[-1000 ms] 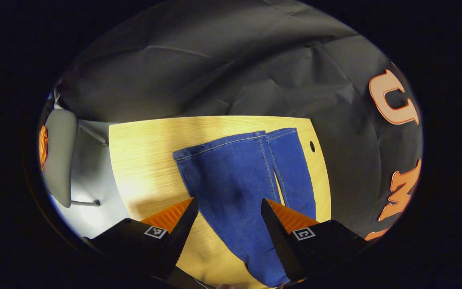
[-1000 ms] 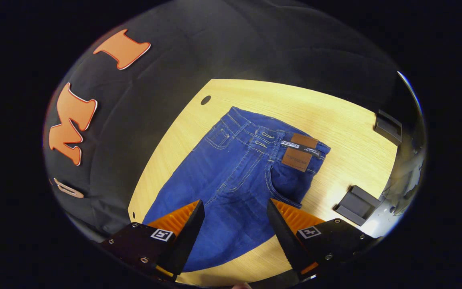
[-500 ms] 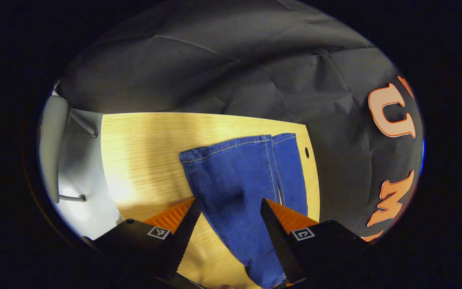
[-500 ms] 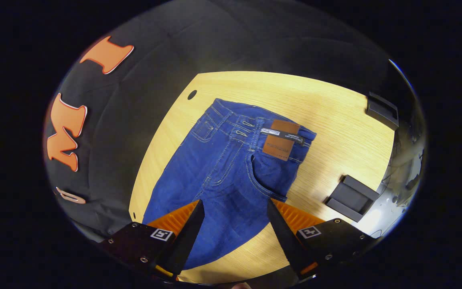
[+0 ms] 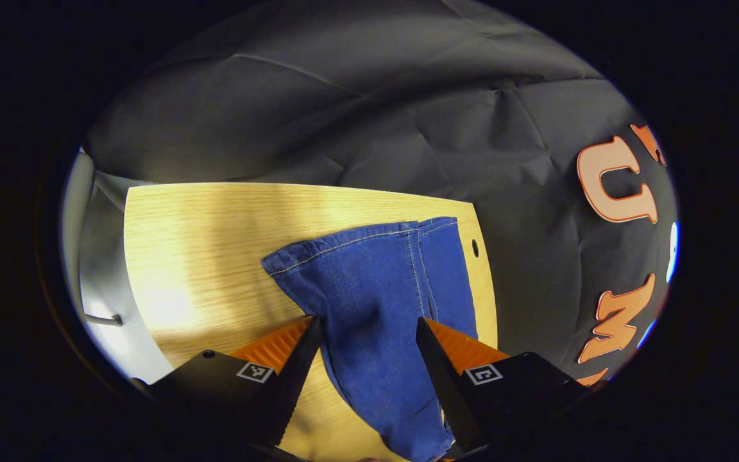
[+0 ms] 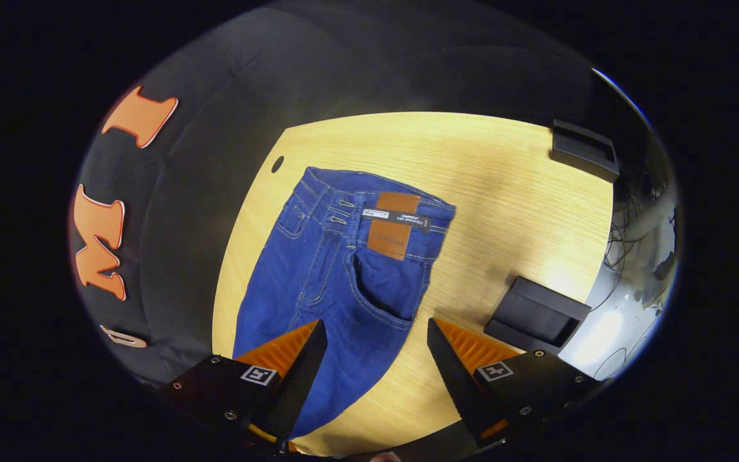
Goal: Grasp the waist and the cuffs of the jeans and fold them to make the two legs overlap; first hold the waist and fold one-third of the jeans toward the cuffs, then hold the cuffs and fold the remaining one-third in the same direction to finish folding.
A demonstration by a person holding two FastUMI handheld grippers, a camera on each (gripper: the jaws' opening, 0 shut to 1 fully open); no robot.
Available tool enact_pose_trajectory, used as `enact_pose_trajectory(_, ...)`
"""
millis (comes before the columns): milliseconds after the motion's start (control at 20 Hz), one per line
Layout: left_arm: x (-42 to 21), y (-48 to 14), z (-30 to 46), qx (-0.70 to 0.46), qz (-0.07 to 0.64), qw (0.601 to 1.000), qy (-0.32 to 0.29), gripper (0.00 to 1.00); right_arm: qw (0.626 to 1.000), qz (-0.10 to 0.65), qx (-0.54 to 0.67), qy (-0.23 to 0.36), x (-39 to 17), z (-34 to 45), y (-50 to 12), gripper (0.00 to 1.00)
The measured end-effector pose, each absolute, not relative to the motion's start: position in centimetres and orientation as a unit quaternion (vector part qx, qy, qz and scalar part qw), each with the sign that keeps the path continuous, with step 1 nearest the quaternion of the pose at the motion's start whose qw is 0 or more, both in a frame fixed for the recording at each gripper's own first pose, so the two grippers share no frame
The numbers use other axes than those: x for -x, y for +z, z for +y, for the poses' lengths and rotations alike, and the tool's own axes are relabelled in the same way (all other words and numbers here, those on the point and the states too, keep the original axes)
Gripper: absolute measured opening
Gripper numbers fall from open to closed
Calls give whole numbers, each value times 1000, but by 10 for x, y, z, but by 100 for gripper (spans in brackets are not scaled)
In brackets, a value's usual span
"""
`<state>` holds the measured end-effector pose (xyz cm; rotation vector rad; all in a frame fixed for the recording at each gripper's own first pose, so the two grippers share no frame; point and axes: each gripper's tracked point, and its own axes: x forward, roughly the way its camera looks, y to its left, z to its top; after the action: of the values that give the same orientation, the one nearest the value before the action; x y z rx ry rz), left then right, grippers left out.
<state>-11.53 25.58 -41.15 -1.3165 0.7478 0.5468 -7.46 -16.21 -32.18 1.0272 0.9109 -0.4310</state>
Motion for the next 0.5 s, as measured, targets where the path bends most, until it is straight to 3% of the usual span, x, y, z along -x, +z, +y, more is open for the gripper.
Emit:
enact_pose_trajectory(300,102,-414,255,634,289,681,224,85,729,388,-532,-187,51,-160,-340,100)
enact_pose_trajectory(350,101,-416,257,644,279,677,221,85,726,378,-546,-181,44,-159,-341,95)
enact_pose_trajectory(500,100,-420,257,658,269,670,215,80,716,358,-576,-165,35,-159,-341,93)
